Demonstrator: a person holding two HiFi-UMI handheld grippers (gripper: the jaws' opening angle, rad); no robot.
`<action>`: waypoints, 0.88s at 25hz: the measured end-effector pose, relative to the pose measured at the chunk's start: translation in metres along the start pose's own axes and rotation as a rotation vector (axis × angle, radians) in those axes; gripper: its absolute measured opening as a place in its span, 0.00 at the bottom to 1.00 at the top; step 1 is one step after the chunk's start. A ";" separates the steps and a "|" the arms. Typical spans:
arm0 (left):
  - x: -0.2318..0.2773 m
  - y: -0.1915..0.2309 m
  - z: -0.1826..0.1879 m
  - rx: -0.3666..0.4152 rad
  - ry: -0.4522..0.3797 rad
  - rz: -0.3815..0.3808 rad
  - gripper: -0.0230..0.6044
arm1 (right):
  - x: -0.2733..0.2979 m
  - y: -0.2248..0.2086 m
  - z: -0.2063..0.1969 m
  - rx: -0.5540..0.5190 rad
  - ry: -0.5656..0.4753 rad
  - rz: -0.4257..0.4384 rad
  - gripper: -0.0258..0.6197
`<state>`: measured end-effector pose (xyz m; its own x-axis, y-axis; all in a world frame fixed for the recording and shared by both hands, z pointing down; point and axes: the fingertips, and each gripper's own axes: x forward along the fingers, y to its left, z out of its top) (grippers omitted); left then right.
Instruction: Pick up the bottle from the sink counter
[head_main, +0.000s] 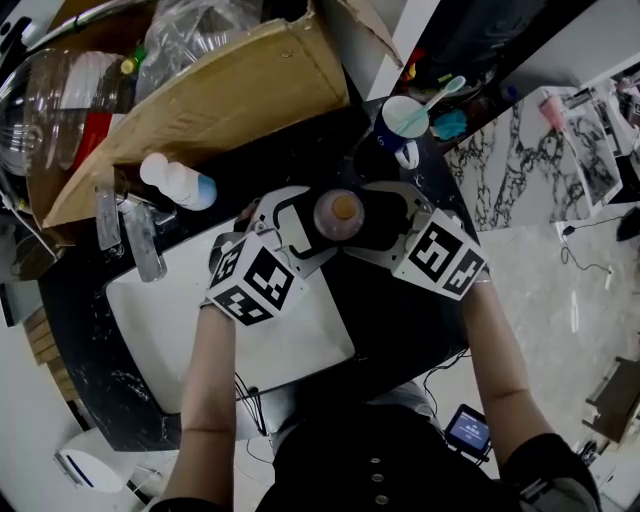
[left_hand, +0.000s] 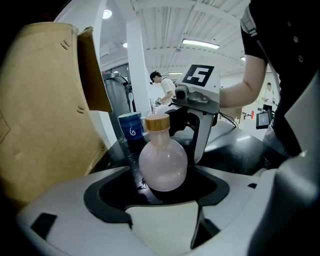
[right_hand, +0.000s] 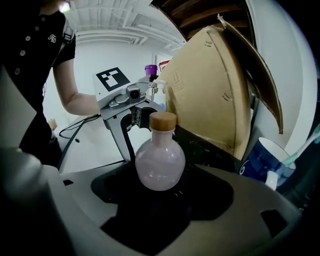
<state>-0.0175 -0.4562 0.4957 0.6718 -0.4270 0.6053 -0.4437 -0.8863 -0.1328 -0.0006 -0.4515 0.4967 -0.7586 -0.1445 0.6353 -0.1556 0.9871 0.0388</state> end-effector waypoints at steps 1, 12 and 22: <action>0.000 0.000 0.000 0.003 -0.007 -0.006 0.60 | 0.001 0.001 0.000 -0.010 -0.001 0.012 0.56; 0.009 -0.003 -0.007 0.057 0.017 -0.064 0.60 | 0.012 0.002 -0.004 -0.077 0.004 0.088 0.57; 0.013 -0.005 -0.007 0.075 0.005 -0.116 0.58 | 0.015 0.001 -0.005 -0.092 -0.024 0.126 0.58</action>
<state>-0.0107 -0.4561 0.5092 0.7129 -0.3197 0.6242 -0.3170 -0.9408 -0.1199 -0.0089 -0.4523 0.5100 -0.7833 -0.0197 0.6214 -0.0004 0.9995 0.0313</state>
